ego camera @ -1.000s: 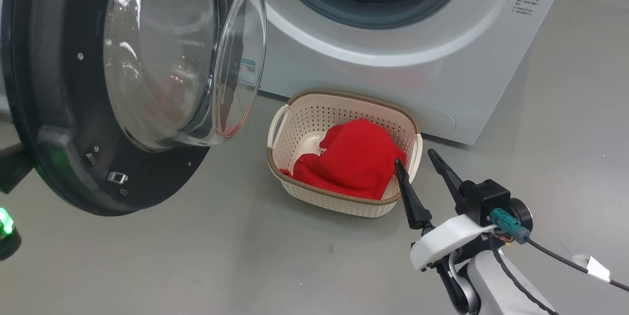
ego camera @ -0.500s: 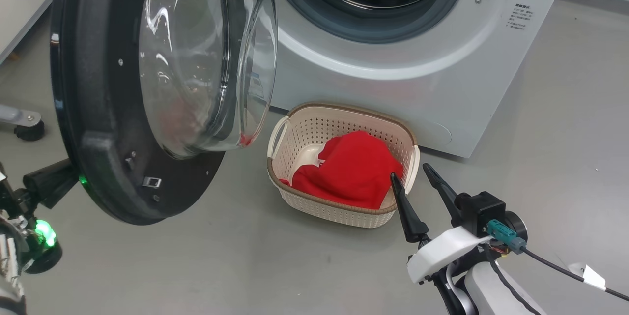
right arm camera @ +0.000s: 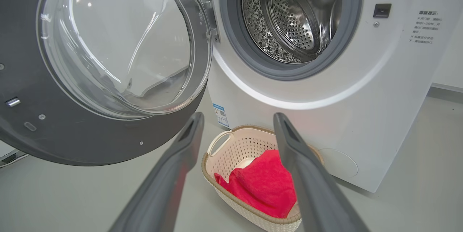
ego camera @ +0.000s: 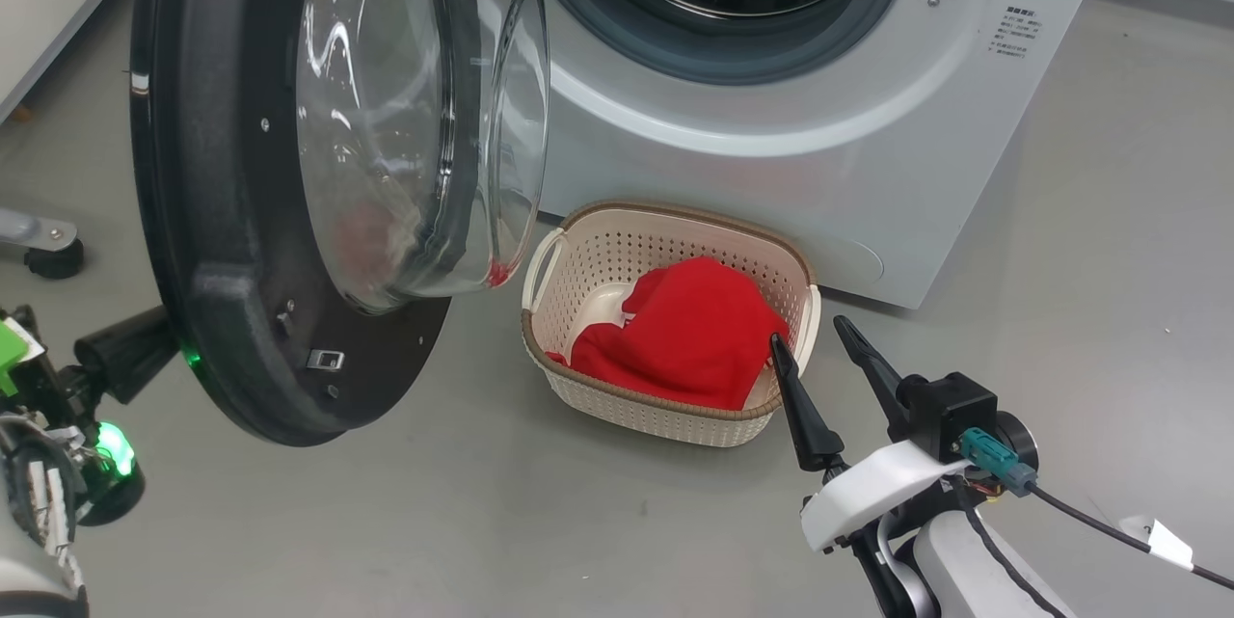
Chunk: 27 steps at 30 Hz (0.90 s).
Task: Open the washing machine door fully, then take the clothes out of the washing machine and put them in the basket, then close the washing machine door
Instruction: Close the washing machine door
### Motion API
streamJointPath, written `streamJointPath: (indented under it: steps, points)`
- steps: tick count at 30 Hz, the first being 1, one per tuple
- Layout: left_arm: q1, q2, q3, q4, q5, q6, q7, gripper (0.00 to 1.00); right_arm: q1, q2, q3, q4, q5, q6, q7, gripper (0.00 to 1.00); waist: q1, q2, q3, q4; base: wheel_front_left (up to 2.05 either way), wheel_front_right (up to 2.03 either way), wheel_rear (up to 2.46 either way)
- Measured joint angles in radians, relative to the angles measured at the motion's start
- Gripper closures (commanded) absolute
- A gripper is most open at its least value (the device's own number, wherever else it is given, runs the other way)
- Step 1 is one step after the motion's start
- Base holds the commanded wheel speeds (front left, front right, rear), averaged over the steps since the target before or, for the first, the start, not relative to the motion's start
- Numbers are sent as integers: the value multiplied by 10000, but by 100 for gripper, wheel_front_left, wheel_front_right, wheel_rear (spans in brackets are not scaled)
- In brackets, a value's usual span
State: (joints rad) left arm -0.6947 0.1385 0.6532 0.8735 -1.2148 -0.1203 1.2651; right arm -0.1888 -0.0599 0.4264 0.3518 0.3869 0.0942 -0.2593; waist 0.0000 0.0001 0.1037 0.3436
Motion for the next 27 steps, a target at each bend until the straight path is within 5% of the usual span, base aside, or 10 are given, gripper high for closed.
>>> streamJointPath:
  steps: [18,27]
  points:
    - [1508,-10,-1118,-5250,917,-2,-2596,100,146,10,-205,-211,288,-94,0,0,0,0,-113,253,0,0,0]
    - [3572,525,-2589,-7937,2706,-6,-4951,100,153,23,-8,-244,426,-100,0,0,0,0,-171,407,0,0,0]
